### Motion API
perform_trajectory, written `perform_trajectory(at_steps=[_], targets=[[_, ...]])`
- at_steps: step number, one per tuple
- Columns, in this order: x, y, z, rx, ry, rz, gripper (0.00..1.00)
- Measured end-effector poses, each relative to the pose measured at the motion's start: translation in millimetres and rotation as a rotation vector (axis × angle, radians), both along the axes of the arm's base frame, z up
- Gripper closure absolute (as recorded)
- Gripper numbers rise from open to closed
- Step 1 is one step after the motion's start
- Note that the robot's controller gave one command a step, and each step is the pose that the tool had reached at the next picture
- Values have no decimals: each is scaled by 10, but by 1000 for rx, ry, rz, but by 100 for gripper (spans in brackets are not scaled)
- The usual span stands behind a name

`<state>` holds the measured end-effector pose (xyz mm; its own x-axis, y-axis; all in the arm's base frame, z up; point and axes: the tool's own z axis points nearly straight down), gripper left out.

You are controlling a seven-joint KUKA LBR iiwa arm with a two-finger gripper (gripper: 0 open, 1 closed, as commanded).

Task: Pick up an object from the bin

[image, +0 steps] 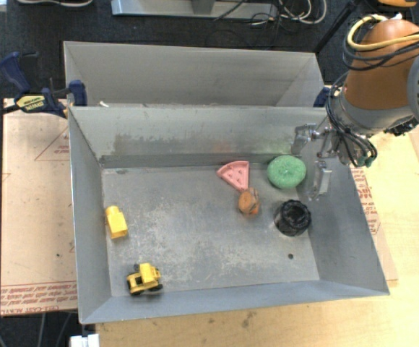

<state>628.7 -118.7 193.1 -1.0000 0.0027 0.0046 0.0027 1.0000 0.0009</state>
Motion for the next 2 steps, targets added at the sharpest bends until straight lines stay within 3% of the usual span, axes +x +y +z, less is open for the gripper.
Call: perform_trajectory(at_steps=[1, 2], targets=[[10, 5, 52, -1, -7, 2, 0], [82, -143, -406, -2, -15, 28, 0]])
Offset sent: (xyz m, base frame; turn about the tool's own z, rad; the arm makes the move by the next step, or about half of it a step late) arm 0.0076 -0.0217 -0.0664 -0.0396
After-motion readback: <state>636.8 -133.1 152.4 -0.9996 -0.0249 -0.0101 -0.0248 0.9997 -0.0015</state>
